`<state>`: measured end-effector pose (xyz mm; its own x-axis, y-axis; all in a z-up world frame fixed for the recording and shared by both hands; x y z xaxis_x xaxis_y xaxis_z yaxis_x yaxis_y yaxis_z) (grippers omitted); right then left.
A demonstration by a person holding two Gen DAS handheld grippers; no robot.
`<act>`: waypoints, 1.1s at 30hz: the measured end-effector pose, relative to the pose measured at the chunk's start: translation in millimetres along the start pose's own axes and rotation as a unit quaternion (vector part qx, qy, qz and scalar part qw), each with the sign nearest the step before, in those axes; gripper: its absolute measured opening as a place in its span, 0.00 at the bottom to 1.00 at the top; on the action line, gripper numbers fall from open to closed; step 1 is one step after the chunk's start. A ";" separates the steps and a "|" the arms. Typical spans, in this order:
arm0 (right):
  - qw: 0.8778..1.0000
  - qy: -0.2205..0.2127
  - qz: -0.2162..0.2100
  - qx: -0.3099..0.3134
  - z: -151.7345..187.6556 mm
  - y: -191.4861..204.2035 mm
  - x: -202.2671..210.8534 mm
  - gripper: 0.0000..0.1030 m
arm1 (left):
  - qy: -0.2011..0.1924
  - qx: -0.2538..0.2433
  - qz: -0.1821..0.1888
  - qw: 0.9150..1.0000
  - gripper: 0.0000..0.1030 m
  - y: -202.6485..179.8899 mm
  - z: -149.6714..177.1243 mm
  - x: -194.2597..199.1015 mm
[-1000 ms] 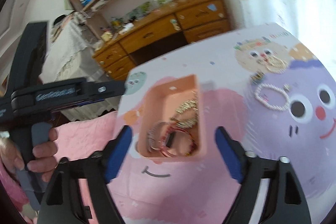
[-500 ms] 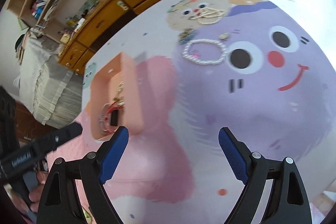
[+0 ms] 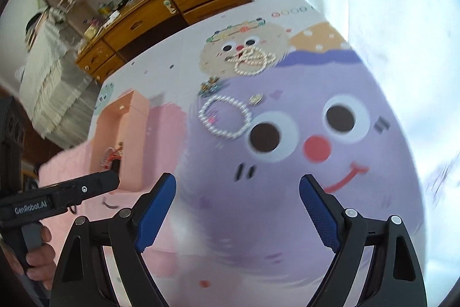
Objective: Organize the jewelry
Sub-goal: 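Move the left tool to the pearl bracelet while the right tool moves to the round pearl brooch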
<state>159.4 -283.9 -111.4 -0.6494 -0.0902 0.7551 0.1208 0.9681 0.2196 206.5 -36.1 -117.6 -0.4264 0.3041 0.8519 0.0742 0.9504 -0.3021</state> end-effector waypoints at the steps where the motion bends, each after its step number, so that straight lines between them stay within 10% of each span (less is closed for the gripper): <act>1: 1.000 -0.002 -0.001 0.011 -3.0 -4.7 -1.7 0.86 | 0.002 0.004 -0.004 1.000 0.60 -5.6 0.4 -5.7; 18: 0.968 -0.064 -0.027 0.243 -22.4 -16.7 -70.7 0.68 | 0.017 0.057 -0.064 0.996 0.59 -50.6 -22.2 -91.3; 33: 0.952 -0.063 -0.065 0.294 -18.7 -8.2 -124.2 0.36 | 0.002 0.049 -0.092 0.995 0.27 -66.2 -38.0 -146.8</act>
<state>253.2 -285.0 -195.5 -0.7198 -0.2248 0.6567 -0.3828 0.9178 -0.1054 298.5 -141.2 -206.4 -0.4209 0.1259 0.8983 -0.0931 0.9791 -0.1809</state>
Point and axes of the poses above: each gripper's, at about its wrist camera, not at the fingertips, and x roughly against the way its jaws point, y to its left, z to its underside, the point moved 1 cm from there along -x, roughly the way its jaws point, and after that the axes turned 15 degrees about -y, right-handed, at the moved point
